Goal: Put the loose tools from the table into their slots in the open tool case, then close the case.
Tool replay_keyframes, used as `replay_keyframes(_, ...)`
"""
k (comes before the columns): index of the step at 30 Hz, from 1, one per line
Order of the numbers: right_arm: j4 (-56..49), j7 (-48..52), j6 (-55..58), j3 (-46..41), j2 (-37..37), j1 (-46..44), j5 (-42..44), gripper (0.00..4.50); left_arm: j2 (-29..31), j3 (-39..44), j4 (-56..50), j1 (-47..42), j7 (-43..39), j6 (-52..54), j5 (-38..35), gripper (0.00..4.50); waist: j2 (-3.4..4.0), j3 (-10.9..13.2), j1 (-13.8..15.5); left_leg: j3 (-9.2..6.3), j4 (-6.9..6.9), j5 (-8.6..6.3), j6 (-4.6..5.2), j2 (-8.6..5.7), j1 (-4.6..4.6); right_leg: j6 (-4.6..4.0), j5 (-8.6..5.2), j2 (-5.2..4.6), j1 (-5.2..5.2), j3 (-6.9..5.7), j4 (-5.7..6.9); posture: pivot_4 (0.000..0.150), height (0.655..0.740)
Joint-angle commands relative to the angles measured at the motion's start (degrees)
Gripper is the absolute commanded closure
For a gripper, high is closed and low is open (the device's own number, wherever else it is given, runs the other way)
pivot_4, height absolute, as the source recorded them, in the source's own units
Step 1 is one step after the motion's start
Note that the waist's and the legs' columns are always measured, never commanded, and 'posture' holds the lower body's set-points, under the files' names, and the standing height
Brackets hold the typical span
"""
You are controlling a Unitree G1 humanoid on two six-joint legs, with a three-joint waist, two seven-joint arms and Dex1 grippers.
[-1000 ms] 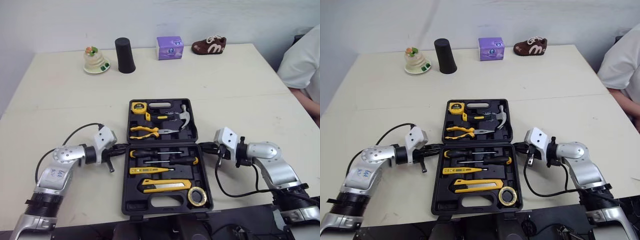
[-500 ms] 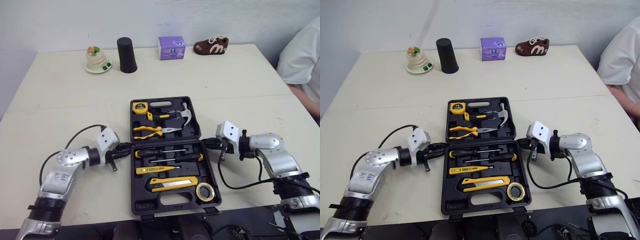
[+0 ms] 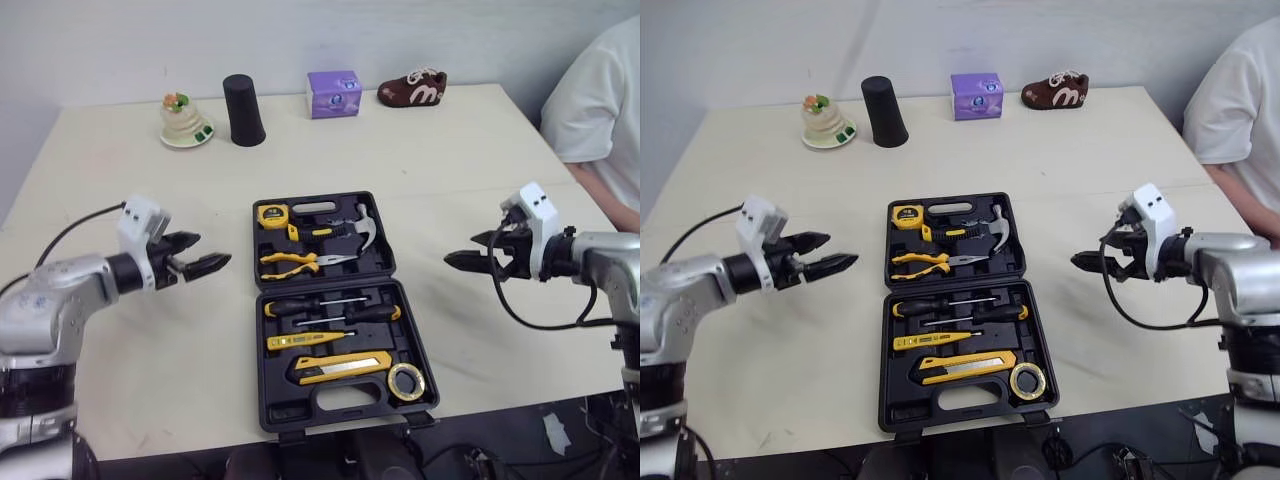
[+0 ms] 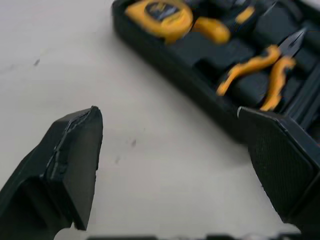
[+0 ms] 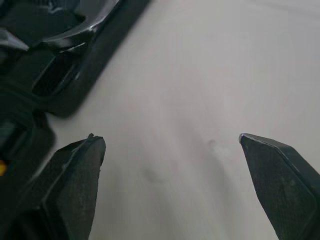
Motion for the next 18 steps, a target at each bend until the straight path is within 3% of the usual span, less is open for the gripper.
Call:
replay_keyframes(1,-1.4,-5.7,12.5,-1.8,3.8,-6.6,2.7,0.03,-2.6,-2.5,-3.3,-6.7,6.4,14.8,-1.7,0.00,0.01,0.0,-0.1,0.01,-0.01,0.01,-0.02,0.00,0.00,0.00,0.00,0.10,-0.01,0.06,0.00,0.150,0.7400)
replay_keyframes(5,-2.6,-11.5,18.4,-1.1,9.2,-10.5,2.4,0.03,-7.2,-4.0,-2.9,-11.5,12.7,21.2,0.7,0.00,0.01,0.0,0.0,-0.02,-0.12,0.01,-0.28,0.06,-0.05,-0.16,-0.10,0.33,-0.14,0.05,-0.01,0.150,0.7400)
replay_keyframes(8,-2.8,-14.6,19.5,-0.4,12.1,-12.0,2.0,0.03,-8.4,-5.4,-2.4,-11.7,15.5,20.8,2.7,0.00,0.02,0.0,0.0,0.03,-0.03,0.09,-0.41,0.06,-0.83,-0.20,-0.12,0.34,-1.10,0.09,0.39,0.150,0.7400)
replay_keyframes(18,-3.2,-18.4,20.0,3.3,16.8,-12.7,2.6,0.03,-9.4,-5.5,-3.7,-10.0,17.8,23.5,3.5,0.00,0.02,0.0,0.0,0.04,0.11,0.24,-0.53,0.03,-0.75,-0.29,-0.18,0.31,-1.13,0.09,0.75,0.150,0.7400)
